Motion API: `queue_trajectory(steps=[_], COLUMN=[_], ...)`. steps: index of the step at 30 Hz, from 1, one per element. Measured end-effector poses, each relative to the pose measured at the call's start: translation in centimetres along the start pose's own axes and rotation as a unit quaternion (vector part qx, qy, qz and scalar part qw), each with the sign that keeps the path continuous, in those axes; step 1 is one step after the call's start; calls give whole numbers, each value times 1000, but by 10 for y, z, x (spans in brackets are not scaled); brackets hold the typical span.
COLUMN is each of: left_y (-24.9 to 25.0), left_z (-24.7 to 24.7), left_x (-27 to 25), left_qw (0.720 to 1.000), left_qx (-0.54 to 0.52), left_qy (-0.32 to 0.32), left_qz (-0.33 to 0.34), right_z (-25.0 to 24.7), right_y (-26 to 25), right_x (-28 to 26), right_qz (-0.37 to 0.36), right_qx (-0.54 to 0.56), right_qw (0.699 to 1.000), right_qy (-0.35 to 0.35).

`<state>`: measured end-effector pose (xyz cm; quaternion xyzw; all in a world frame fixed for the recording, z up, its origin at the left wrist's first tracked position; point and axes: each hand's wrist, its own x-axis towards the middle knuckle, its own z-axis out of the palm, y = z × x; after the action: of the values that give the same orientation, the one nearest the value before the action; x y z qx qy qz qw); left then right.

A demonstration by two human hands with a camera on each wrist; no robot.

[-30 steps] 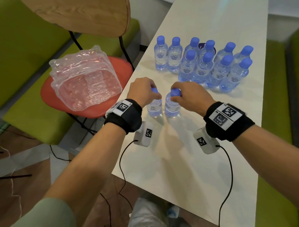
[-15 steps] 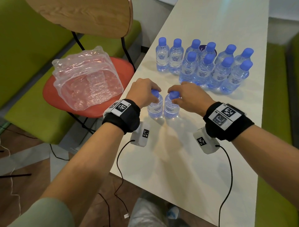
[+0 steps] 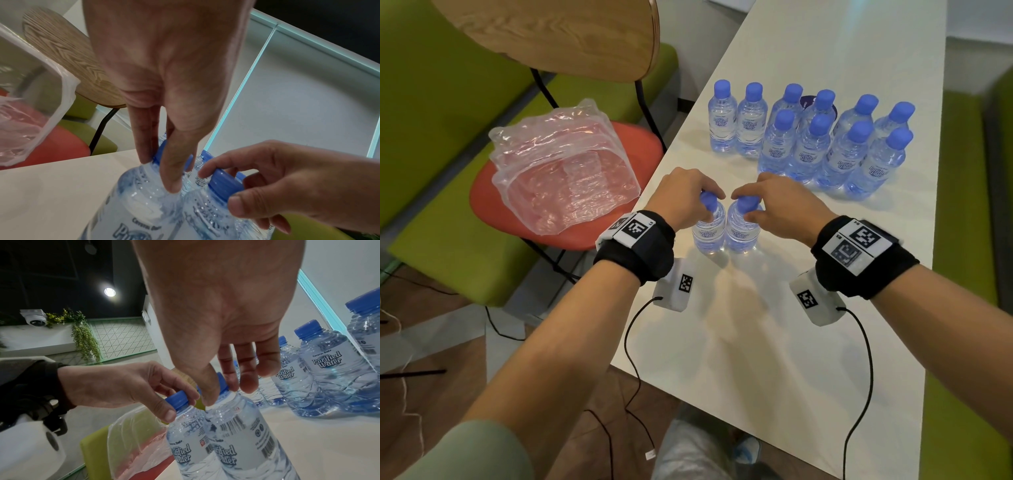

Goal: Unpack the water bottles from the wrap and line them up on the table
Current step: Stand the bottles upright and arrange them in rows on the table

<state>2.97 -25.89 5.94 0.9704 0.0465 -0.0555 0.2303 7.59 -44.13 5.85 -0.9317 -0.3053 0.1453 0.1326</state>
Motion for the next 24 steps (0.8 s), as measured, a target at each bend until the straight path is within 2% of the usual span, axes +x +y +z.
queue_trajectory(steps=[6, 12, 17, 24], left_y=[-7, -25, -30, -29], left_z=[4, 18, 23, 16], left_x=[0, -5, -5, 14], left_qw=[1000, 998, 995, 997], left_qx=[-27, -58, -78, -50], left_qy=[9, 22, 58, 65], left_qz=[-2, -27, -17, -10], right_z=[1, 9, 12, 10], right_y=[2, 5, 2, 1], right_x=[-1, 0, 5, 21], right_qz=[7, 53, 60, 60], right_qx=[10, 47, 48, 64], right_qw=[1000, 997, 997, 995], right_qy=[-5, 28, 26, 43])
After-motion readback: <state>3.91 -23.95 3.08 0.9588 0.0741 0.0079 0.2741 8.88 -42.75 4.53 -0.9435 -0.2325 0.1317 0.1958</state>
